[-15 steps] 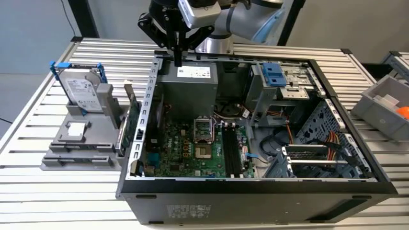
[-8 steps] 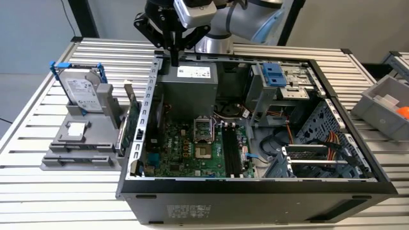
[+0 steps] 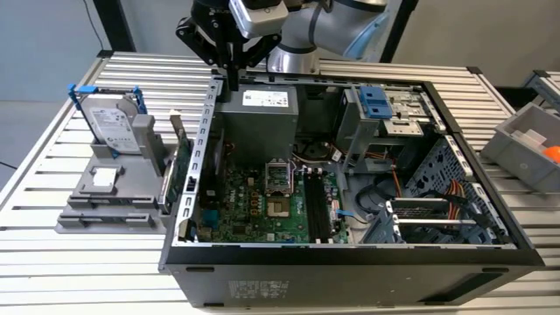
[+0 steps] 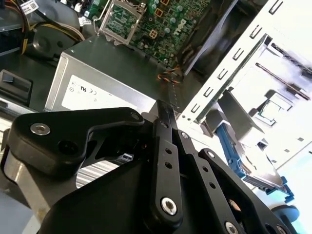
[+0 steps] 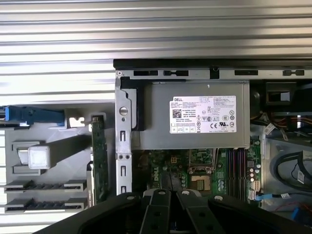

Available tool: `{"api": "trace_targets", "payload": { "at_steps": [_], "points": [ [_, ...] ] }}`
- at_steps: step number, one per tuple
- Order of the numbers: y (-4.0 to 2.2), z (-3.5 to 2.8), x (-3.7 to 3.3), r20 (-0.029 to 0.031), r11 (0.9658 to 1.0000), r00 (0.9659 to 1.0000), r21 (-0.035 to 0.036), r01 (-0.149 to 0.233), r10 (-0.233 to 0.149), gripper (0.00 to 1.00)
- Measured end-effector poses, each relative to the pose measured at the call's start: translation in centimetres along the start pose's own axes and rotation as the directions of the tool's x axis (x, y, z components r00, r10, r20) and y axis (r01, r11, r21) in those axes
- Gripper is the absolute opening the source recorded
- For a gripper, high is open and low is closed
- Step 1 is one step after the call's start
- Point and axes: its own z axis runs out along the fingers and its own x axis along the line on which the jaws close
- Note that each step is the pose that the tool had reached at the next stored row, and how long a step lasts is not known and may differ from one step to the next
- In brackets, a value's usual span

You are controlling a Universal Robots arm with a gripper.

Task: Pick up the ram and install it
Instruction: 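Reach for the ram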

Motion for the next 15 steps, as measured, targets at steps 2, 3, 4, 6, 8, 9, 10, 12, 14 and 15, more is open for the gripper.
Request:
{"api": "trace_targets", "payload": {
  "at_steps": [2,3,4,6,8,9,10,12,14,15],
  "points": [
    [-0.01,0.0,0.27,0.0,1.0,1.0,-0.0001,0.001,-0.001,0.0],
    [-0.02,-0.01,0.38,-0.0001,1.0,1.0,-0.0001,0.002,-0.002,0.0],
    [-0.02,-0.01,0.51,-0.0001,1.0,1.0,-0.0001,0.003,-0.003,0.0],
    [-0.03,-0.02,0.75,-0.0001,1.0,1.0,-0.0001,0.004,-0.004,0.0],
    [-0.04,-0.02,0.97,-0.0002,1.0,1.0,-0.0001,0.005,-0.005,0.0],
    [-0.05,-0.02,1.08,-0.0002,1.0,1.0,-0.0002,0.005,-0.005,0.0],
    [-0.05,-0.02,1.2,-0.0002,1.0,1.0,-0.0001,0.005,-0.005,0.0],
    [-0.07,-0.03,1.5,-0.0003,1.0,1.0,-0.0001,0.006,-0.006,0.0],
    [-0.08,-0.04,1.76,-0.0003,1.0,1.0,-0.0001,0.006,-0.006,0.0],
    [-0.08,-0.04,1.87,-0.0003,1.0,1.0,-0.0001,0.006,-0.006,0.0]
  ]
}}
